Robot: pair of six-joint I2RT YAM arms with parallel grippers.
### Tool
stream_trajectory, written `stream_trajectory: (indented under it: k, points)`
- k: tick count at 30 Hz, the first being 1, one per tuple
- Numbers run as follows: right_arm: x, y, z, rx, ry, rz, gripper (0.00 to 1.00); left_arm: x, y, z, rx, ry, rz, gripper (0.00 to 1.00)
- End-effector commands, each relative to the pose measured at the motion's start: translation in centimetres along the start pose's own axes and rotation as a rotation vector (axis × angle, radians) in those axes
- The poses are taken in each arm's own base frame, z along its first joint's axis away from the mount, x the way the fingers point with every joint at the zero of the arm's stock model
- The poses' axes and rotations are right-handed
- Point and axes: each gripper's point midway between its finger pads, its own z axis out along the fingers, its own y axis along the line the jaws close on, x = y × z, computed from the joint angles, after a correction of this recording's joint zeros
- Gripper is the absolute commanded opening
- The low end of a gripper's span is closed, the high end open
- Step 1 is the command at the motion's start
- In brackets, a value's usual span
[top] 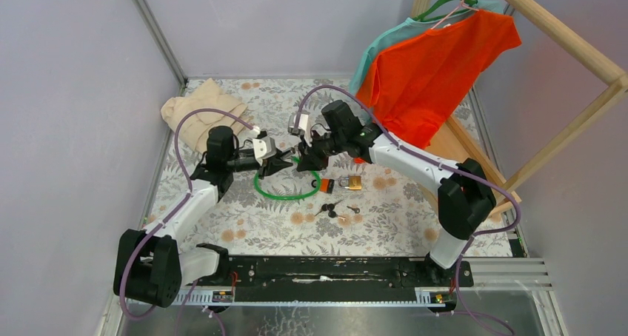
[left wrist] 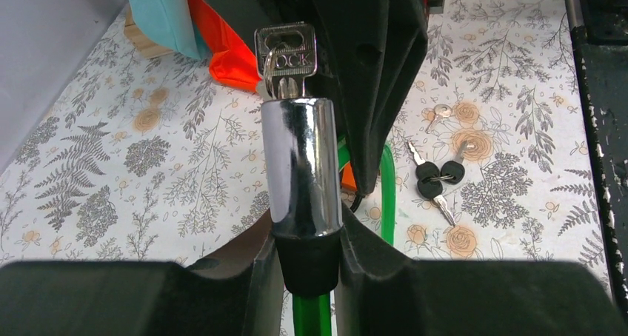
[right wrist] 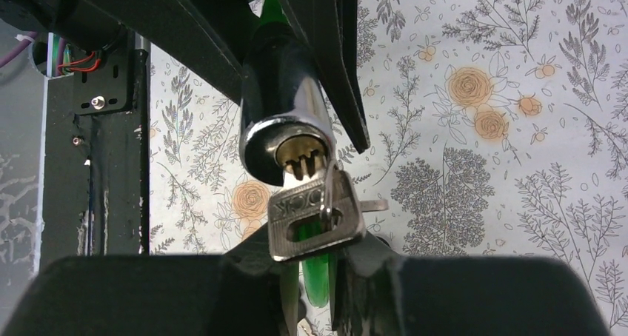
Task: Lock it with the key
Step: Lock the lock.
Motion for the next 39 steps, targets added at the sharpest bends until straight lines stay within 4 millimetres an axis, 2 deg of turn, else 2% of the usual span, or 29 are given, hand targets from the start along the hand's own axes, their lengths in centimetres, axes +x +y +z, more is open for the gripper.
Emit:
stream_trajectory:
  k: [1,6,15,19,28,33,39]
  points:
    - [-4.3,-2.2,-0.4,0.111,-0.137,-0.090,0.22,0.3,-5.0,0.7,0.192,-0.034,-0.035,0.00]
    - [-3.8,-2.7,-0.9,0.150,-0.115,-0.085,0.31,0.3,-5.0,0.7,0.189,-0.032,-0.039,0.00]
    - [-1.5,-3.1,-1.5,0.172,-0.089,-0.056,0.43,0.4,-4.8,0.7,0.180,-0.029,-0.044,0.00]
    - [-1.8,-2.8,-2.9,0.177,-0.101,-0.063,0.52,0.5,-4.7,0.7,0.176,-0.027,-0.046,0.00]
    - [-0.5,-2.5,-4.6,0.156,-0.085,-0.078,0.71,0.6,-4.3,0.7,0.168,-0.021,-0.056,0.00]
    - [-0.6,-1.7,-5.2,0.134,-0.073,-0.103,0.77,0.8,-4.2,0.7,0.163,-0.017,-0.054,0.00]
    - [-1.8,-0.8,-7.5,0.139,-0.060,-0.172,0.78,0.8,-4.2,0.7,0.163,-0.017,-0.053,0.00]
